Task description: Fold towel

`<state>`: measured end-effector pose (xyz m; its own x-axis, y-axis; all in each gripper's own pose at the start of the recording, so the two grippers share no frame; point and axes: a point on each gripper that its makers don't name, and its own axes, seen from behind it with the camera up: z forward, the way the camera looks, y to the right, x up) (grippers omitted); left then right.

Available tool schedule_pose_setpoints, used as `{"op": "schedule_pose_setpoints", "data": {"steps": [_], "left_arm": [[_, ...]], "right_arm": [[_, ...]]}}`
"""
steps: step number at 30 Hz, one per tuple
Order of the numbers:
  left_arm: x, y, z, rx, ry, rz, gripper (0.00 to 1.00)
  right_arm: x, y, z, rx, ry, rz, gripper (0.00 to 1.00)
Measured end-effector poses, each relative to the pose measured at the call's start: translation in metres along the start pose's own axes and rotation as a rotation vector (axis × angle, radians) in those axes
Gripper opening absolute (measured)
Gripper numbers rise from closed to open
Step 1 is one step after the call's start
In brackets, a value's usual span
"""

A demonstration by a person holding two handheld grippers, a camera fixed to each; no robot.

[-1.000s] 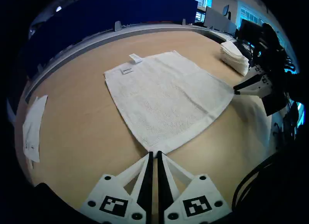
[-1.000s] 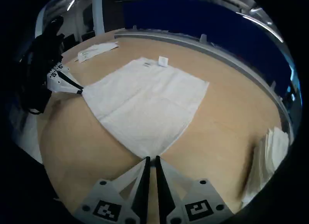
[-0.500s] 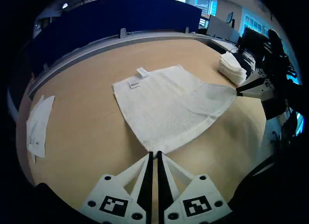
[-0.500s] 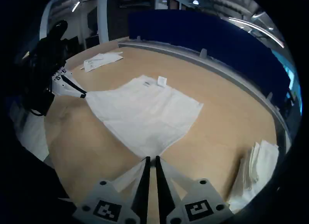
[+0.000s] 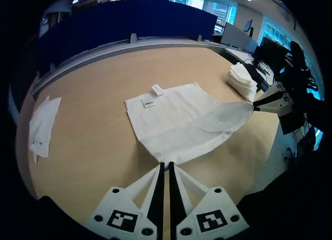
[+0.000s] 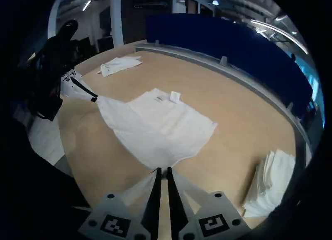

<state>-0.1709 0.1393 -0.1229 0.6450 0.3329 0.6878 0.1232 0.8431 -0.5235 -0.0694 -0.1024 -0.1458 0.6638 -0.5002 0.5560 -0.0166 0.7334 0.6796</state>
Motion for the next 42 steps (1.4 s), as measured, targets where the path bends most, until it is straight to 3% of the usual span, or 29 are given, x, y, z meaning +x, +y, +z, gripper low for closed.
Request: {"op": "schedule_pose_setpoints", "data": {"steps": [11,18,30,42], "left_arm": [[-0.018,0.019,-0.017,-0.032,-0.032,-0.006,0.07],[-0.02,0.019,-0.018,-0.033,-0.032,-0.023,0.07],[0.002,0.008,-0.015,-0.024,-0.002,-0.058,0.07],[0.046,-0.017,0.008,0.012,0.047,-0.044,0.07]], "right_arm": [[-0.003,-0.013,-0.014,0.024,-0.005,0.017,0.1],[-0.003,-0.013,-0.016,0.026,-0.005,0.016,0.1],[0.014,0.004,-0.012,0.006,0.012,0.007,0.1],[0.048,0.041,0.006,-0.041,0.025,-0.025,0.1]]}}
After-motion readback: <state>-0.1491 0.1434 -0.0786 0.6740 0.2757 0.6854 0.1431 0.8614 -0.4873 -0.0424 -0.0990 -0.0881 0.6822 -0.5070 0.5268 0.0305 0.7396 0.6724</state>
